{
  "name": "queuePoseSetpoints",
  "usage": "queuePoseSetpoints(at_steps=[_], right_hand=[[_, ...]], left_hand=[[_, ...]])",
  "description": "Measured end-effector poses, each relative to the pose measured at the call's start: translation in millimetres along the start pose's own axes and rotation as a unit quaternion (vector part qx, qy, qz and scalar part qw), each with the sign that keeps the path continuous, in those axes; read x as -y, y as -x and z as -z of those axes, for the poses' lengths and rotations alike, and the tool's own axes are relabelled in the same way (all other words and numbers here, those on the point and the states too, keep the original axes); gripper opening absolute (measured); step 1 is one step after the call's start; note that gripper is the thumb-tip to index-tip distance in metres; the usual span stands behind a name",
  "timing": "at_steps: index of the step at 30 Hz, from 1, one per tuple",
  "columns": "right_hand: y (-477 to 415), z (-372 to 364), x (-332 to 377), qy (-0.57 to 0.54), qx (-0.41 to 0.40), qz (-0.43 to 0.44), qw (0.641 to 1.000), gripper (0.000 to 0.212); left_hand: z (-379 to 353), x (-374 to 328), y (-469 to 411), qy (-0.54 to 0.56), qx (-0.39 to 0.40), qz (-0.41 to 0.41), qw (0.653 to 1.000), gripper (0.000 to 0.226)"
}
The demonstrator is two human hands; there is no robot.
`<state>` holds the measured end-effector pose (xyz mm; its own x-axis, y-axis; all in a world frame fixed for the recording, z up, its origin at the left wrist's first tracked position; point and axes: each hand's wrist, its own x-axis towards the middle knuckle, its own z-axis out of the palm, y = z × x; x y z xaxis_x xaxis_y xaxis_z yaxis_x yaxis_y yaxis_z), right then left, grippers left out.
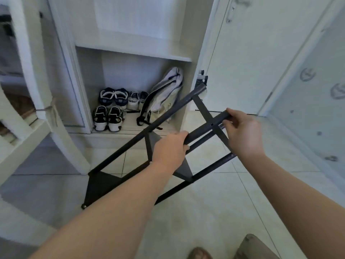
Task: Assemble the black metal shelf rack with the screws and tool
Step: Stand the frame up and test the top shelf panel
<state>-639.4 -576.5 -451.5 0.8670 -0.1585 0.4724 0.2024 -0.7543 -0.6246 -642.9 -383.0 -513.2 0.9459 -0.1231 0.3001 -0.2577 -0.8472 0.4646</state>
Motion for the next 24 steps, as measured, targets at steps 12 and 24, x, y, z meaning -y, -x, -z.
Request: queuePoseSetpoints(at_steps=[12, 24], right_hand=[[62.0, -21.9, -207.1, -0.017, -0.004, -0.257, 0.966, 0.031], [106.7, -52.8, -306.9, -0.019, -0.036, -0.447, 0.894, 0.031]], left_hand=[[-160.2, -45.4, -17.2, -0.199, 0.151, -0.113, 0.962, 0.023], [-256.7, -57.6, -7.5, -0.193, 0.255, -0.190, 0.928, 0.017]])
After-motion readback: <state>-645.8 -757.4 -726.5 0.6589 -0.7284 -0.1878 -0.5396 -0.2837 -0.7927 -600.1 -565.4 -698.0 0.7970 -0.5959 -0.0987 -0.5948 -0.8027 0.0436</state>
